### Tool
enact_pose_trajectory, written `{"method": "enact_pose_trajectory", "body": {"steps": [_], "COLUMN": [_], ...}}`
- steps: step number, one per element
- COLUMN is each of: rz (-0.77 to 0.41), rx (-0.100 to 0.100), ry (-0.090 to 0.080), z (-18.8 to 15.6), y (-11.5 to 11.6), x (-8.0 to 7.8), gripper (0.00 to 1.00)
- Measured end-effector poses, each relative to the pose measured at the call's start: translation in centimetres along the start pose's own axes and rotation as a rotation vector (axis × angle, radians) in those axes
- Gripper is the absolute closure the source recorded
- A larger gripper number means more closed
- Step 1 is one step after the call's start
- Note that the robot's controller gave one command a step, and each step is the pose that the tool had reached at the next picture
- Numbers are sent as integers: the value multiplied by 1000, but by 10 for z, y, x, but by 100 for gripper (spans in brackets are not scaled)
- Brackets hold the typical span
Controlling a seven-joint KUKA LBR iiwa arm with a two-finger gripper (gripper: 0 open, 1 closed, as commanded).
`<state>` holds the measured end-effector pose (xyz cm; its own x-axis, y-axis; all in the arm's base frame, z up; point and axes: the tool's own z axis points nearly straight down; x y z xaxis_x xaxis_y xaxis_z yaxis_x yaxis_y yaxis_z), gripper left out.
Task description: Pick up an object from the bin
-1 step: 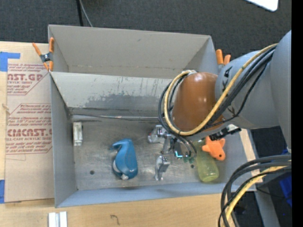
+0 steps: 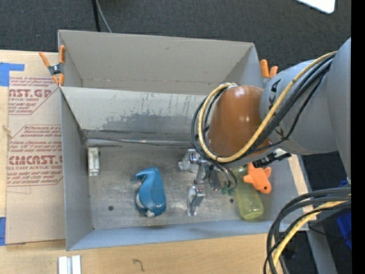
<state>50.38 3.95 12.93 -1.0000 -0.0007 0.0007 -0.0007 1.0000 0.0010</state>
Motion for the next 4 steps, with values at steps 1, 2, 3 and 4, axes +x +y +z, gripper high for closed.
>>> {"method": "enact_pose_trajectory", "body": {"steps": [1, 2, 3, 4], "rz": [-105, -116, -299, -257], "rx": [-1, 0, 1, -1], "ry": [-7, 2, -4, -3], "z": [25, 33, 25, 57], "y": [-23, -51, -55, -70], "x": [-31, -49, -60, -69], "gripper": [0, 0, 0, 0]}}
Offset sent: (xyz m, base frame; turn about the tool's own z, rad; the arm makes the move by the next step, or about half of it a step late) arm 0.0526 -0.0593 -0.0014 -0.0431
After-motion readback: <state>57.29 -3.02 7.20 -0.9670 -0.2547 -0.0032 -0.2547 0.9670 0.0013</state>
